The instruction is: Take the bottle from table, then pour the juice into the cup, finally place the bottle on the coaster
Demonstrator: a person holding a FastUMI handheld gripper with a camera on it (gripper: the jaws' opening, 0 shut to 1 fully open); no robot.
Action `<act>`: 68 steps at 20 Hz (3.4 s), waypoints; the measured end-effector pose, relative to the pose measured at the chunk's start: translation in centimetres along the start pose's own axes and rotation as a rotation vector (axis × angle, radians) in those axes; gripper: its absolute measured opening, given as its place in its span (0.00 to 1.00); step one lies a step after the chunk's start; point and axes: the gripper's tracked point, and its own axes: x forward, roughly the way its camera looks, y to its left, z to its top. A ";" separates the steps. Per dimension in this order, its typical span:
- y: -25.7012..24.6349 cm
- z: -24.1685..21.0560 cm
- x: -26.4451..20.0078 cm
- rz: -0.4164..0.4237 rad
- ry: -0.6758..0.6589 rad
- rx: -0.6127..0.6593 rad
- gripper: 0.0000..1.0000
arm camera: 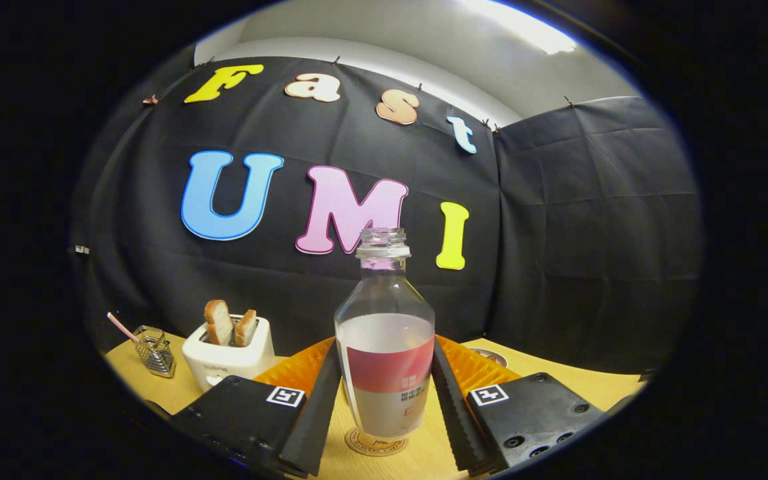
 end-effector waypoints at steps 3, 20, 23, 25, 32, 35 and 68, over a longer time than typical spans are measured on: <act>1.0 -4.3 1.7 0.005 0.038 0.014 0.75; 1.3 -13.6 4.5 -0.025 0.146 0.014 0.76; 1.0 -13.7 4.6 -0.044 0.145 0.014 0.76; 0.9 -13.9 4.7 -0.045 0.142 0.017 0.76; 1.0 -13.9 4.5 -0.038 0.151 0.032 0.78; 1.1 -13.6 4.1 -0.025 0.162 0.039 1.00; -1.3 3.9 -17.4 0.395 0.116 0.127 0.99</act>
